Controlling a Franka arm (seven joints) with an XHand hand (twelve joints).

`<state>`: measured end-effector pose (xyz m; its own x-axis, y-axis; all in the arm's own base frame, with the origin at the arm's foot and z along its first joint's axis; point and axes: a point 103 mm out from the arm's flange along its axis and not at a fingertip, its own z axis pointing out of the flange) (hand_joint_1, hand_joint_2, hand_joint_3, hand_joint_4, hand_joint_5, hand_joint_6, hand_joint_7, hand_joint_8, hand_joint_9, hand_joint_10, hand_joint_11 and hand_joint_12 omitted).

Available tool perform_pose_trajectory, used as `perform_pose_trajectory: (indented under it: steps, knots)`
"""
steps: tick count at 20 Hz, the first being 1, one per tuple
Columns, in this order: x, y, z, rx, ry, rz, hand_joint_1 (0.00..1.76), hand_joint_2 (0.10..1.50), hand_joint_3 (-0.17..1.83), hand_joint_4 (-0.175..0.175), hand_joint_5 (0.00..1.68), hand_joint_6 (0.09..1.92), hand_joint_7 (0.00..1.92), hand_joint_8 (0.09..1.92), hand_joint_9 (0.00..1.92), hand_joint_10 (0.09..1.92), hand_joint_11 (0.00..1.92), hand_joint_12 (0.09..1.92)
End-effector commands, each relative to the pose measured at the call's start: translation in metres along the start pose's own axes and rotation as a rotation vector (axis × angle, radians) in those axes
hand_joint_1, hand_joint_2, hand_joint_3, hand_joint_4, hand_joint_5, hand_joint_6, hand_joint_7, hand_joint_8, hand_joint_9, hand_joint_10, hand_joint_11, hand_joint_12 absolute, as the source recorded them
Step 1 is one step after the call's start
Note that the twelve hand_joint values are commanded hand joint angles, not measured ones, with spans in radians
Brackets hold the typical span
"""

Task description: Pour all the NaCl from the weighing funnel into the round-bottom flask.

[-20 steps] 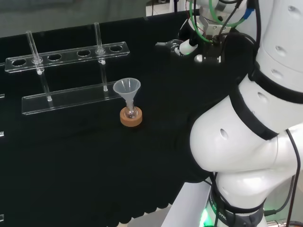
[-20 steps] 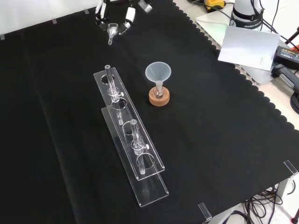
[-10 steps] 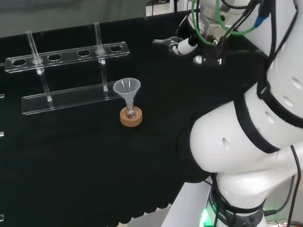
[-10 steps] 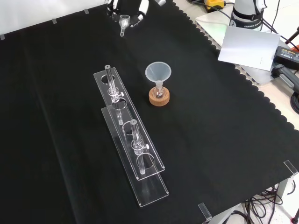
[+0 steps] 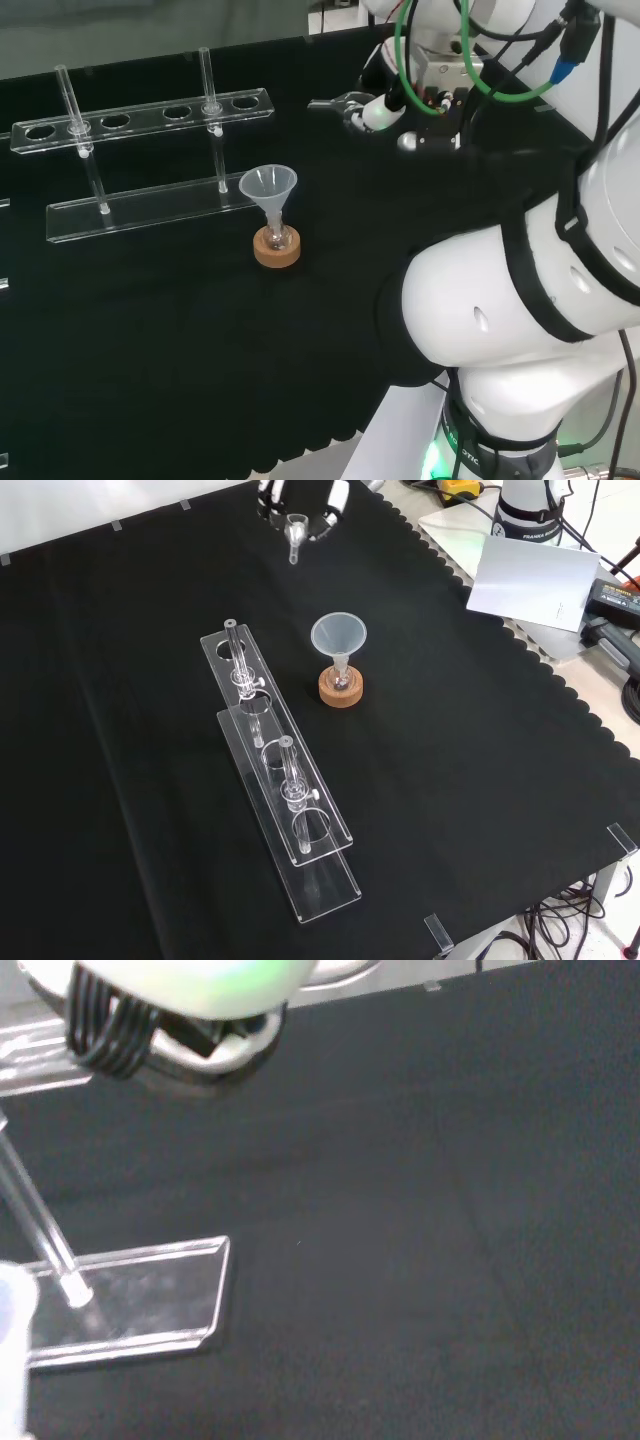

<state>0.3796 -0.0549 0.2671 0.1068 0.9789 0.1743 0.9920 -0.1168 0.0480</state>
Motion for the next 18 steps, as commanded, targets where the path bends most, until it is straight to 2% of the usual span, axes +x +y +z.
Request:
perform_pose_trajectory:
  steps: [1,12,18]
  knots:
    - [0.028,-0.016,0.01,0.045,-0.041,-0.046,1.15,0.63,0.59,0.175,1.49,0.23,0.87,0.63,1.29,0.16,1.09,0.86]
    - [0.034,-0.022,0.026,0.1,-0.064,-0.057,1.15,0.62,0.59,0.175,1.49,0.22,0.87,0.63,1.29,0.15,1.09,0.86]
    - [0.036,-0.024,0.037,0.15,-0.113,-0.063,1.15,0.62,0.59,0.175,1.5,0.22,0.86,0.62,1.28,0.14,1.09,0.86]
